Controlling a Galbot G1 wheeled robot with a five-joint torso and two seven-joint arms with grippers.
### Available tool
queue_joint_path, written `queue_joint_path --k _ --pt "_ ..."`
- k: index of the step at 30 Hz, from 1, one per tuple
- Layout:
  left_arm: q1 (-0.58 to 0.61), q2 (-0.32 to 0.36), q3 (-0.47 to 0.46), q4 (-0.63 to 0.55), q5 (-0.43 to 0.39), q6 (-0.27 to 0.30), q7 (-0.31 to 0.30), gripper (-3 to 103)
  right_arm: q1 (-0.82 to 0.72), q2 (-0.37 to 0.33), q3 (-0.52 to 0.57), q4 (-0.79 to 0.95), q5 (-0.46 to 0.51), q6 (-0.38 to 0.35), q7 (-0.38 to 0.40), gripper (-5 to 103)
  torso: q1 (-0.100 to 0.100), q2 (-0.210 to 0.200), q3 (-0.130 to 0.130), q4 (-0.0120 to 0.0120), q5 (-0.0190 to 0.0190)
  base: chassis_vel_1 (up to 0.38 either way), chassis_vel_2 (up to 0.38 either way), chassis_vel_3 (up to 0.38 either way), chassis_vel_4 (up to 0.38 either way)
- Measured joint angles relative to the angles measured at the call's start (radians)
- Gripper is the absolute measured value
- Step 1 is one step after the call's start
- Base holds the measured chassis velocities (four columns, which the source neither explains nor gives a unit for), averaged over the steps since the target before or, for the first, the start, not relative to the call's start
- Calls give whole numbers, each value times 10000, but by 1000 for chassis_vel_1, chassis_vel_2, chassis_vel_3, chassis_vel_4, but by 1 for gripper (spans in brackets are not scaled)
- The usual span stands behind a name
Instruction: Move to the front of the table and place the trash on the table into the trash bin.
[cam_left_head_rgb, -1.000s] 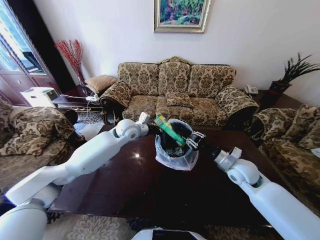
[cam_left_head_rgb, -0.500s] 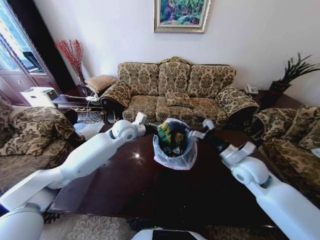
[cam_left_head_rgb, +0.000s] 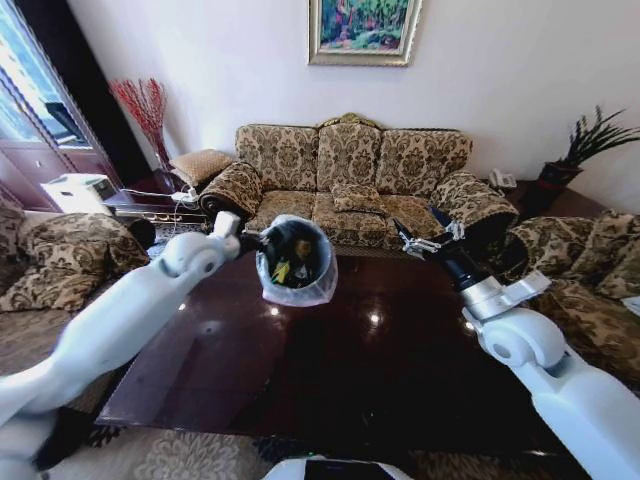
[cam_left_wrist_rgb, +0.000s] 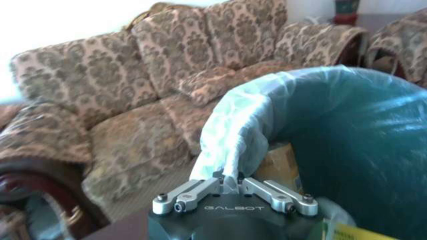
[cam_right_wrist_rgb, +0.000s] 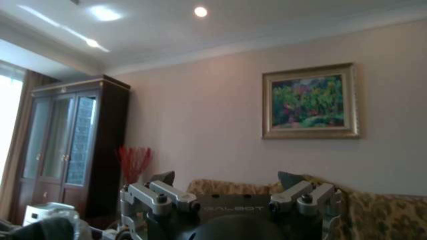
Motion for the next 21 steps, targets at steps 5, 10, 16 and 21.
queue_joint_path --k 5,10,16,21 --pt "2101 -8 -1864 -994 -113 -166 -639 0 -1032 578 791 631 -412 -1372 1077 100 2 -1 1 -2 -6 0 0 0 0" --pt "4047 -441 -3877 -1921 87 -373 -675 0 -2528 1201 2304 896 -858 -1876 810 100 1 0 0 -7 -6 0 0 0 0" --pt "5664 -1661 -6148 -2776 267 -287 -636 0 -4490 2605 4413 1139 -1655 -2174 -400 100 0 0 0 -12 -6 0 0 0 0" --pt "6824 -2363 -7218 -3404 504 -302 -455 0 -5279 3320 5110 1275 -1932 -2027 -779 100 -8 -11 -7 -6 -5 0 0 0 0"
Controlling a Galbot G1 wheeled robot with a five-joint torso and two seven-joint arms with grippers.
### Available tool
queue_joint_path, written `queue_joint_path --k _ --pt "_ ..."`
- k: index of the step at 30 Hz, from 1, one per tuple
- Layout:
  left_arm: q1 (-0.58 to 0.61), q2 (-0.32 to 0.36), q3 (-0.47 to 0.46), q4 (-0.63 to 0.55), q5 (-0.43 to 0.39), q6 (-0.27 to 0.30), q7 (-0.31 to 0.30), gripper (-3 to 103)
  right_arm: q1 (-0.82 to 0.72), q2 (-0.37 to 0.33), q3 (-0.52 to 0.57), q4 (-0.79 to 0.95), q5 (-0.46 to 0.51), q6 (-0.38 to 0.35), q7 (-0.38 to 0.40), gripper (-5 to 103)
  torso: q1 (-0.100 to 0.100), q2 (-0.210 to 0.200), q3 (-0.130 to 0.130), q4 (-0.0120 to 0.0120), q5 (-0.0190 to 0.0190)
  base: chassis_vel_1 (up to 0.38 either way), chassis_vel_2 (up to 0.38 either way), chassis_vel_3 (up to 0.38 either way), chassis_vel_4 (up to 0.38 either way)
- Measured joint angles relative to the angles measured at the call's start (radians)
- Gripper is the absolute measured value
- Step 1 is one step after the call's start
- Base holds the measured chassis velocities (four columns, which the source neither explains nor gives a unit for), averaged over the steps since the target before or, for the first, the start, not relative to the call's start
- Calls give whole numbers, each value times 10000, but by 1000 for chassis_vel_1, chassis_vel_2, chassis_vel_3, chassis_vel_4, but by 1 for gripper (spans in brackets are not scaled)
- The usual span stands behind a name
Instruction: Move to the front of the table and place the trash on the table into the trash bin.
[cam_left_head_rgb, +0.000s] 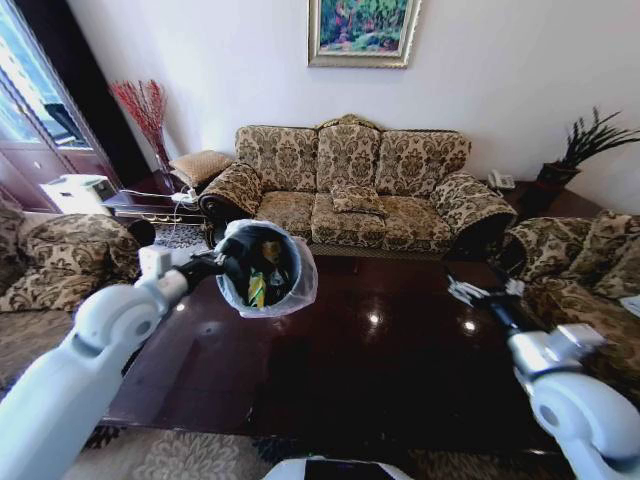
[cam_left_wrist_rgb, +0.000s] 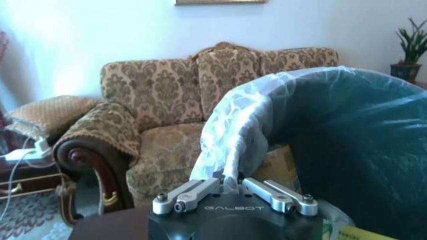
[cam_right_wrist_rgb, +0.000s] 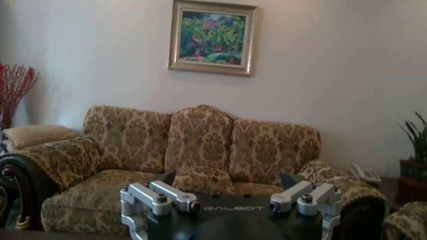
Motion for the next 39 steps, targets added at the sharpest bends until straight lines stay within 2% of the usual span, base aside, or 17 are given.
queue_joint_path --k 5,9,19,30,39 --pt "568 -429 -506 -337 77 -107 62 0 -491 306 41 89 -244 616 -232 100 -97 -205 -111 -6 0 0 0 0 0" --pt "771 -555 -622 -422 115 -150 64 0 -429 396 -214 9 -328 768 -240 100 -185 -408 -218 -5 1 0 0 0 0" --pt "738 -285 -661 -275 46 -429 57 0 -13 463 -669 -127 -524 885 -242 100 -451 -990 -532 -5 1 0 0 0 0" --pt "444 -44 -245 35 -174 -654 -73 0 -22 708 -1110 -48 -1008 890 -250 100 -513 -1100 -575 -6 1 11 -17 -15 11" --pt "341 34 -89 66 -207 -686 -89 0 -7 778 -1245 101 -1156 856 -238 100 -501 -1078 -561 -8 5 154 -165 -169 169"
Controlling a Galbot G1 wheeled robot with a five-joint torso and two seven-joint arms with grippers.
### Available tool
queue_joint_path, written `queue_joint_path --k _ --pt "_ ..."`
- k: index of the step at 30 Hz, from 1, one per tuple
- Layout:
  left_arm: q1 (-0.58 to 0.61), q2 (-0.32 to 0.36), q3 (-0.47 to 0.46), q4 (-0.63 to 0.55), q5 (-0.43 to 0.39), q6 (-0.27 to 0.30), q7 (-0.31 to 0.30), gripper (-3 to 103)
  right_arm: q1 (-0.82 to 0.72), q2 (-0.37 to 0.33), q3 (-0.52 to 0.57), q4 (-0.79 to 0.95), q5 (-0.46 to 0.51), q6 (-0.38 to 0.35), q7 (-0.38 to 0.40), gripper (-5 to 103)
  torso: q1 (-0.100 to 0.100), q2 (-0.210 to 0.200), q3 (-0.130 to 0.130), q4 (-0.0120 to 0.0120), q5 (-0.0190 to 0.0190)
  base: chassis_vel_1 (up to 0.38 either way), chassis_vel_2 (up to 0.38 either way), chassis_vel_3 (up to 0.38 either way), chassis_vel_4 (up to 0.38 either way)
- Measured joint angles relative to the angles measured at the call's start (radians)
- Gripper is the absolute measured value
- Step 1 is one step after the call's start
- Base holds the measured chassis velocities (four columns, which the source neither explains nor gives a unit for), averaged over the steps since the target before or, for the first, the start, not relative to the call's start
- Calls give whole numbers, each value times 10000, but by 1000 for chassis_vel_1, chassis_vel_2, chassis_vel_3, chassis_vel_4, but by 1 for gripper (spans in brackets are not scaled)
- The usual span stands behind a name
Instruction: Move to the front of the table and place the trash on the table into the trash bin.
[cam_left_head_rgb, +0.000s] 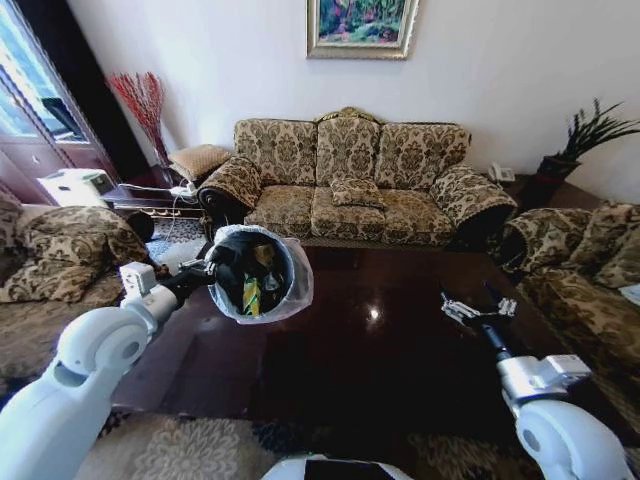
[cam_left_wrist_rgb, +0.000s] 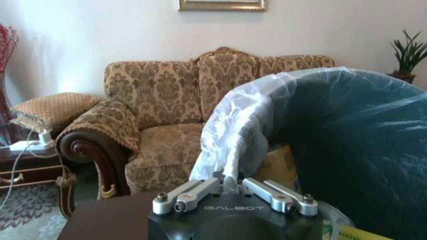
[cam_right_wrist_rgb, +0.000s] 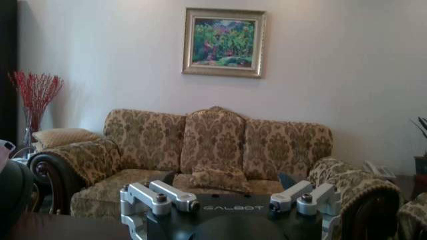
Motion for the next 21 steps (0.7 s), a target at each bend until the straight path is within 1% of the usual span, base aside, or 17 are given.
queue_joint_path --k 5,9,12,13,16,19,21 --pt "77 38 -110 -15 -95 -106 -160 0 -78 120 -59 92 -151 0 0 100 -4 24 2 5 -9 269 -275 -236 262" --pt "262 41 -323 -123 -174 -122 -165 0 -181 237 -187 158 -323 21 -2 100 6 29 10 4 1 338 -309 -340 312" --pt "307 40 -370 -145 -181 -134 -162 0 -208 270 -220 181 -375 34 -2 100 7 29 11 3 0 355 -349 -354 358" --pt "383 30 -446 -186 -183 -149 -158 0 -246 313 -265 223 -438 57 -2 100 9 32 13 1 -7 345 -359 -342 337" --pt "577 -4 -644 -381 -211 -154 -133 0 -378 428 -378 340 -587 124 -2 100 12 38 15 3 -3 364 -340 -347 342" --pt "749 -55 -823 -583 -232 -154 -140 0 -579 536 -447 429 -767 259 -5 100 -41 -70 -42 2 0 359 -351 -343 355" --pt "792 -71 -864 -617 -232 -154 -143 0 -624 560 -452 443 -800 297 -7 100 -68 -122 -69 0 -7 356 -367 -343 362"
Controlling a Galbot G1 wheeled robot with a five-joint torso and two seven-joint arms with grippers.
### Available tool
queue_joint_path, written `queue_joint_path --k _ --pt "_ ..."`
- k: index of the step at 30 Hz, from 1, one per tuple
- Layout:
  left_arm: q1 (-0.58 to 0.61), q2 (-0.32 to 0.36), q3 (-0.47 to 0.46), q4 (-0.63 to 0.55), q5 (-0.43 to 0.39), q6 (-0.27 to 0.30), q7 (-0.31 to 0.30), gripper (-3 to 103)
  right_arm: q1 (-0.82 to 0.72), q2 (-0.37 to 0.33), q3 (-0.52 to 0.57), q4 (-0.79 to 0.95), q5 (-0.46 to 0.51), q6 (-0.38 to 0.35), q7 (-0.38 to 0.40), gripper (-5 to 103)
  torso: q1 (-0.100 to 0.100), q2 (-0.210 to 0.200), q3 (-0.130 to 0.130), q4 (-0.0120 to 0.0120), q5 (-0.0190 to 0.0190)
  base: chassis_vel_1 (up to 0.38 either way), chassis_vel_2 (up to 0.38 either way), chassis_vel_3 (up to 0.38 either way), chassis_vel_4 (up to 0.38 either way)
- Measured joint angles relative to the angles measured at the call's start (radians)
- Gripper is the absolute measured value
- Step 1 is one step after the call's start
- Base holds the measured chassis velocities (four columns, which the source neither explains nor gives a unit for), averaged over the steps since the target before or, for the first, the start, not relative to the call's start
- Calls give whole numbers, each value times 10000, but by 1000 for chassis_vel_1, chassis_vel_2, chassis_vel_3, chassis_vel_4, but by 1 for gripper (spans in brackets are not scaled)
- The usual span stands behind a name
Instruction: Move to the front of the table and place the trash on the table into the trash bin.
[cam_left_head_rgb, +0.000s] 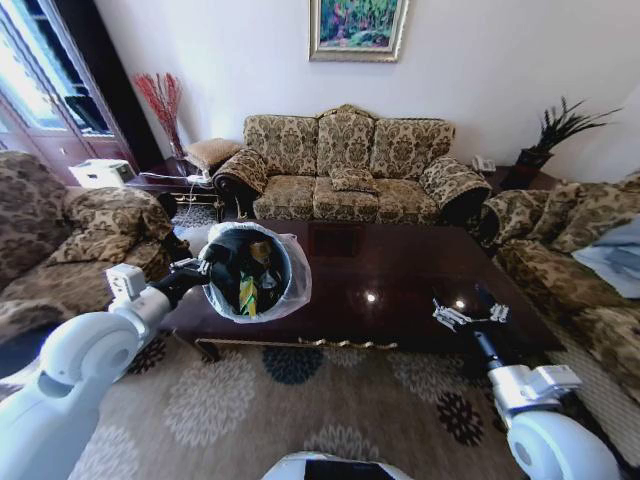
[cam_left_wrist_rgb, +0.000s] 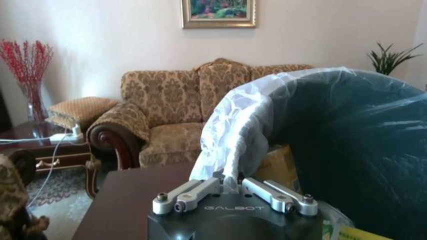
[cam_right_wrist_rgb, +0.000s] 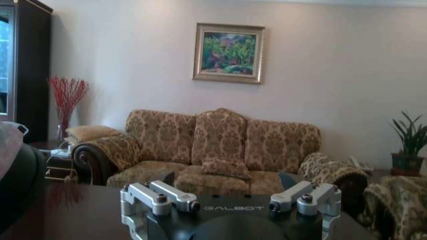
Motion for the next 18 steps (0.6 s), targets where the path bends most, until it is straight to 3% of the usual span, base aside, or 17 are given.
queue_joint_path --k 13,18 --pt "513 -246 -268 -56 557 37 276 0 -136 53 86 -127 -105 328 -56 100 -290 -659 -361 3 8 359 -351 -356 344" --pt "510 -291 -96 129 831 80 317 0 5 52 92 -593 -117 1160 -316 100 -382 -847 -468 1 -2 316 -343 -321 346"
